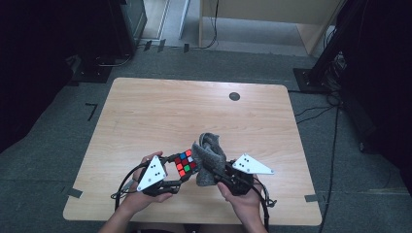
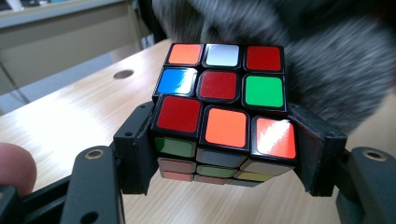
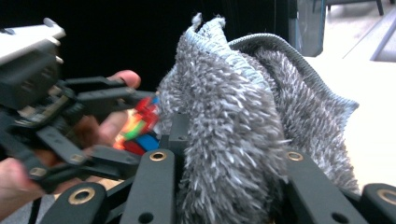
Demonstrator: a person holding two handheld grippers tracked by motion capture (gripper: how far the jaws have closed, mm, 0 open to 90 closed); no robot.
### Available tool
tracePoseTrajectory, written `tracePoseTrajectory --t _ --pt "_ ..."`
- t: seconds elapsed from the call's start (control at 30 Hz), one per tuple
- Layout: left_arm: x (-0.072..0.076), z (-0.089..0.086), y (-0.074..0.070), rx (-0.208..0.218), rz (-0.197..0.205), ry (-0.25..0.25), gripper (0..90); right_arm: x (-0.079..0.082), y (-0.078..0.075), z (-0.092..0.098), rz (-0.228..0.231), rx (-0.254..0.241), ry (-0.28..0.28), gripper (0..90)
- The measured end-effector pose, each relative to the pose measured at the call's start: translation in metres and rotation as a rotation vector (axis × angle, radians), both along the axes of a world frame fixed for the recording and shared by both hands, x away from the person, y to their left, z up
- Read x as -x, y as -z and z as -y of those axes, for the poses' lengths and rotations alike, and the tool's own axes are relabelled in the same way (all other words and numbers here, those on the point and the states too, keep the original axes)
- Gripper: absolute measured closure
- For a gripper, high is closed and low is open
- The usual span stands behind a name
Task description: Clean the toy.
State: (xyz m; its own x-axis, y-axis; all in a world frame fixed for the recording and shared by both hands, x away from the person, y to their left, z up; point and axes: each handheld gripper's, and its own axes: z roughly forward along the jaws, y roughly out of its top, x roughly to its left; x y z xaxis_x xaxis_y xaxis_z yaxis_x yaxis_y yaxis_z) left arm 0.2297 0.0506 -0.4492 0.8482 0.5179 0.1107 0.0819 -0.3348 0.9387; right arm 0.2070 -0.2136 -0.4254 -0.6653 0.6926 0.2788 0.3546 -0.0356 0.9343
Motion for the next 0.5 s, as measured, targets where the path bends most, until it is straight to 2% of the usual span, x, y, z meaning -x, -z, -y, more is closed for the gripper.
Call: tracePoseTrajectory --t 0.03,0.07,0.13,0.2,0.27,0.33,0.37,0.4,0.47,0.5 --pt "0.000 0.002 0.001 -0.019 -0.002 -0.005 33.7 0.003 -0.004 -0.002 0.025 -0.005 -0.014 70.1" --pt "0.000 0.004 0.002 -0.027 -0.001 -0.010 33.7 0.009 -0.010 -0.008 0.069 0.004 -0.047 69.6" --pt "0.004 0.011 0.003 -0.077 0.019 -0.012 33.7 0.018 -0.018 -0.022 0.126 0.045 -0.111 68.6" --pt "0.009 0.017 0.002 -0.102 0.040 -0.001 33.7 0.023 -0.019 -0.038 0.124 0.111 -0.169 67.5" --pt "0.015 0.023 0.000 -0.138 0.080 0.000 33.7 0.023 -0.014 -0.046 0.107 0.164 -0.183 67.5" --pt "0.017 0.025 0.001 -0.159 0.098 -0.007 33.8 0.020 -0.010 -0.044 0.088 0.151 -0.167 68.2" --pt "0.016 0.024 0.001 -0.154 0.093 -0.003 33.8 0.019 -0.011 -0.039 0.090 0.144 -0.134 68.3" --pt "0.016 0.023 0.001 -0.148 0.090 0.000 33.8 0.017 -0.012 -0.032 0.100 0.146 -0.067 68.1" --pt "0.015 0.021 0.000 -0.126 0.086 0.005 33.8 0.014 -0.014 -0.021 0.092 0.147 0.020 67.6" --pt "0.015 0.020 0.000 -0.124 0.087 0.003 33.8 0.012 -0.013 -0.018 0.078 0.119 0.015 67.2"
